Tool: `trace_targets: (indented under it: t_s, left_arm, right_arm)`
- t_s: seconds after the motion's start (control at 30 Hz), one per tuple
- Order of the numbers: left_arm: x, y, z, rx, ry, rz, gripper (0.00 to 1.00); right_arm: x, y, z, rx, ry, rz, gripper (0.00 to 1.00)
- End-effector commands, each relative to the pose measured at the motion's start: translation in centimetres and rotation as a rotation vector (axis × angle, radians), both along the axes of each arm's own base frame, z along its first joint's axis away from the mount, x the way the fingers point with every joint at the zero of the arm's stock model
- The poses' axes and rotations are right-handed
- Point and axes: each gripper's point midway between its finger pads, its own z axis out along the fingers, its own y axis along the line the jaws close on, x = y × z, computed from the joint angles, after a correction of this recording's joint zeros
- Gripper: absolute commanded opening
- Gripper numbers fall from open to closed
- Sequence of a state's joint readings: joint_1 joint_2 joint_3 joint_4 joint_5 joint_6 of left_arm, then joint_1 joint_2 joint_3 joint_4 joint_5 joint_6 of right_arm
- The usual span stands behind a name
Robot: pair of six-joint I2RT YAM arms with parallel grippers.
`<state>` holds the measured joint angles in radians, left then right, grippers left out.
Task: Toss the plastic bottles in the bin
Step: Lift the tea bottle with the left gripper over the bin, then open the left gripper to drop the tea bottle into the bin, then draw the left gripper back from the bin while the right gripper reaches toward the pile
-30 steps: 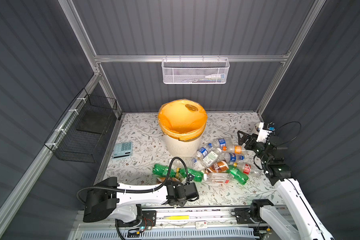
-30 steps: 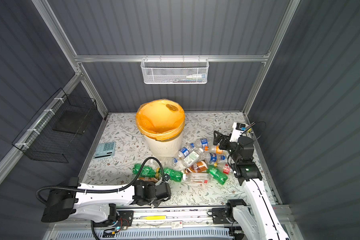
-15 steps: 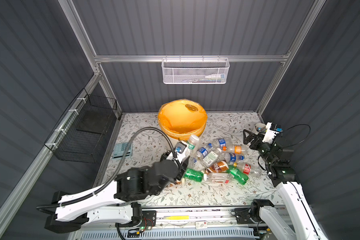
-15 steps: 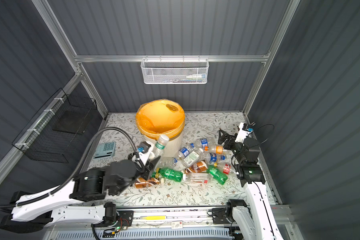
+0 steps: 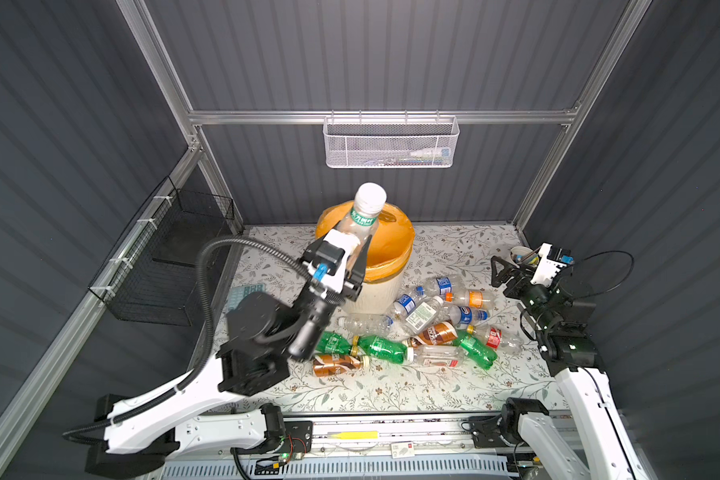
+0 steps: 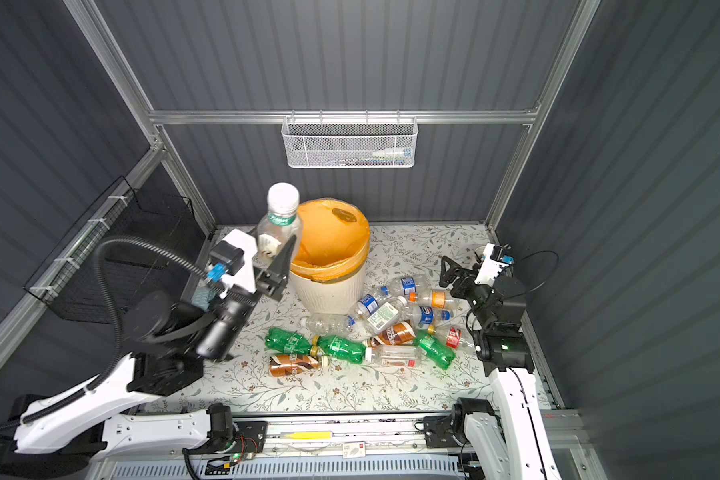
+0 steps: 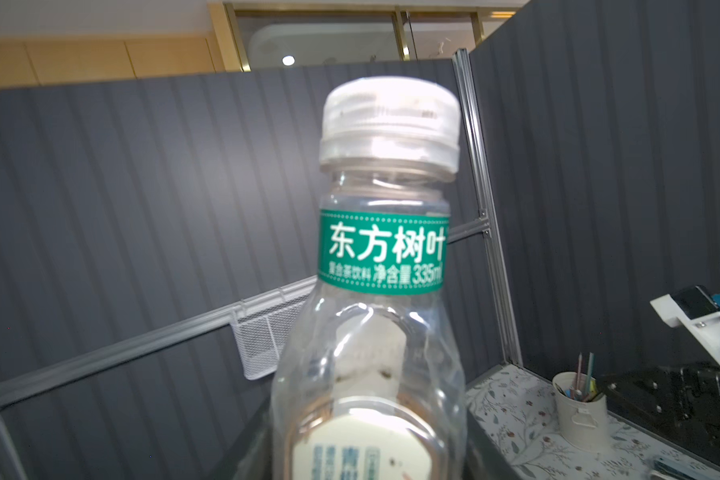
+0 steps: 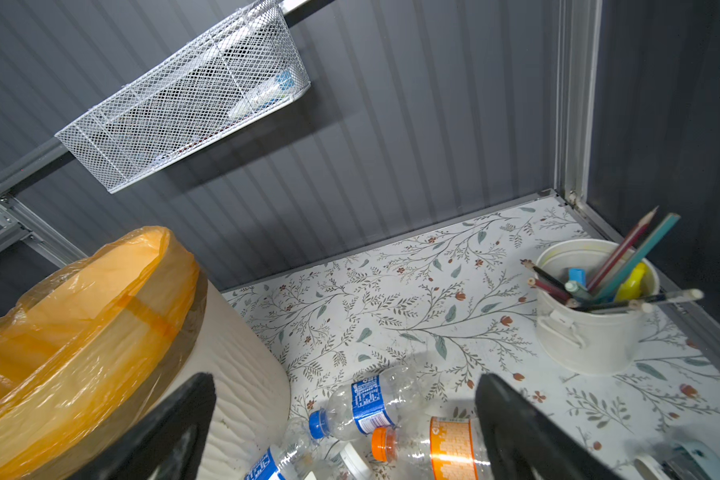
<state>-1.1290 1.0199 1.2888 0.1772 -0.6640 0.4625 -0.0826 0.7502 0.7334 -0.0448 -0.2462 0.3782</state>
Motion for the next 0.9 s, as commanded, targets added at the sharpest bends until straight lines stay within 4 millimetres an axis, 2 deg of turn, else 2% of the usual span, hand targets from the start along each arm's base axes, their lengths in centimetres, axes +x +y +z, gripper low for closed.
trace_targets:
  t_s: [0.0,0.03,0.07,0.1,0.13,0.17,0.2,0.27,0.33,0.43,0.5,0.57,0.6,0.73,0.87]
  left_arm:
    - [7.6,0.0,-5.7,-0.078,0.242,-0.057,0.40]
    - [10.6,0.0,-8.1,-0.089,0.338,-0.070,0.41]
    - [12.9,-0.3,-10.1,-0.087,0.420,-0.076,0.46]
    - [15.2,-0.6,-12.2,-0.071,0.515,-0.072,0.61]
    - [16.2,-1.1,-12.4,-0.068,0.568,-0.080,0.82]
    - [16.3,-1.8,-12.4,-0.050,0.586,-0.113,0.87]
    - [15.7,-2.5,-11.1,-0.055,0.555,-0.168,0.98]
    - [13.9,-1.7,-7.1,-0.110,0.423,-0.214,1.00]
    - [11.3,0.1,-3.0,-0.142,0.304,-0.217,1.00]
    - [8.6,2.2,0.2,-0.152,0.218,-0.202,1.00]
    - [7.8,3.3,0.6,-0.153,0.193,-0.178,1.00]
    - [7.7,4.3,-0.2,-0.168,0.194,-0.136,1.00]
    - [8.3,4.5,-2.2,-0.161,0.225,-0.100,1.00]
    - [9.1,6.4,-6.9,-0.176,0.313,0.022,1.00]
    - [9.2,8.2,-11.0,-0.202,0.384,0.113,1.00]
  right_arm:
    - [0.3,1.1,0.6,0.048,-0.013,0.068,0.99]
    - [0.4,1.8,0.4,0.062,-0.004,0.108,0.99]
    - [0.5,2.2,0.1,0.068,0.007,0.129,0.99]
    - [0.5,2.4,-0.1,0.070,0.022,0.147,0.99]
    - [0.5,2.7,-0.2,0.061,0.032,0.163,0.99]
    - [0.4,2.7,-0.4,0.051,0.044,0.164,0.99]
    - [0.2,2.5,-0.4,0.035,0.052,0.151,0.99]
    - [-0.2,1.6,-0.4,0.006,0.053,0.101,0.99]
    - [-0.6,0.3,-0.5,-0.019,0.047,0.027,0.99]
    - [-0.9,-0.9,-0.9,-0.026,0.065,-0.037,0.99]
    - [-1.0,-1.4,-1.5,-0.021,0.093,-0.063,0.99]
    - [-1.0,-1.8,-2.4,-0.007,0.137,-0.091,0.99]
    - [-1.2,-2.1,-3.1,0.008,0.171,-0.110,0.99]
    - [-2.1,-2.4,-6.4,0.069,0.277,-0.152,0.99]
    - [-2.9,-1.5,-9.4,0.132,0.336,-0.126,0.99]
